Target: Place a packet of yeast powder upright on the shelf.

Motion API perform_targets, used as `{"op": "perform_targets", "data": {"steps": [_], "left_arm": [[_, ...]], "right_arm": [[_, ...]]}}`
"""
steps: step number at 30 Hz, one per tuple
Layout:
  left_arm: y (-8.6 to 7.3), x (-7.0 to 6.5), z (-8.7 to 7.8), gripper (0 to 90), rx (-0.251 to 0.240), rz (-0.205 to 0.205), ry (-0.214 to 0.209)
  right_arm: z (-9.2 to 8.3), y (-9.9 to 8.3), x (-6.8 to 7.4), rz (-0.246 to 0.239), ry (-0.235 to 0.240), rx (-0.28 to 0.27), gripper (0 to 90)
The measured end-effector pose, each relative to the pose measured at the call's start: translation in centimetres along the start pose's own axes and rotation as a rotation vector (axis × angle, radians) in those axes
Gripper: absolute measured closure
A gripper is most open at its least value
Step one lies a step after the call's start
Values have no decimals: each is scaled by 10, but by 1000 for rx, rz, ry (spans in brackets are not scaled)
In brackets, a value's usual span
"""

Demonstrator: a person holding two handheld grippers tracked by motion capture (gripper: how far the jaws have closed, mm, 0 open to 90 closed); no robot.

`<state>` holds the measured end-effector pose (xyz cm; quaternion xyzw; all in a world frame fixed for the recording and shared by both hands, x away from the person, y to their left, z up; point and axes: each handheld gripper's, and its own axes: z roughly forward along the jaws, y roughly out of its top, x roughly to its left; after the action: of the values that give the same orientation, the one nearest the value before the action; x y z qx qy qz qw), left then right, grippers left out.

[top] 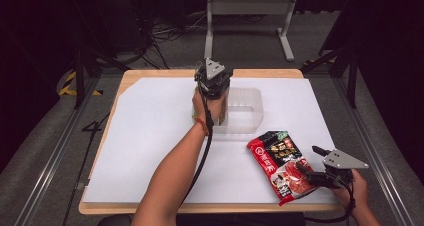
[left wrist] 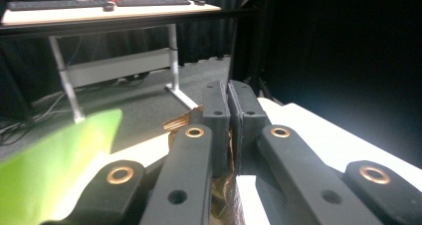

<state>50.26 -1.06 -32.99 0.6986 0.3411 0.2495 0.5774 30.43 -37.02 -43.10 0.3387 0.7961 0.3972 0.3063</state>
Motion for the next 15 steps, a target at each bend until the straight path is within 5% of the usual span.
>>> {"op": "perform_targets", "data": {"steps": [6, 9, 15], "left_arm": [[-7, -1, -15, 854, 20, 22, -40], [-10, -2, -19, 846, 35, 65, -44], [-14, -1, -30, 808, 53, 66, -93]], "right_arm": [[1, 1, 0, -2, -3, 3, 210], [1, 1, 1, -1, -1, 5, 215], [1, 2, 2, -6, 3, 4, 216]]}}
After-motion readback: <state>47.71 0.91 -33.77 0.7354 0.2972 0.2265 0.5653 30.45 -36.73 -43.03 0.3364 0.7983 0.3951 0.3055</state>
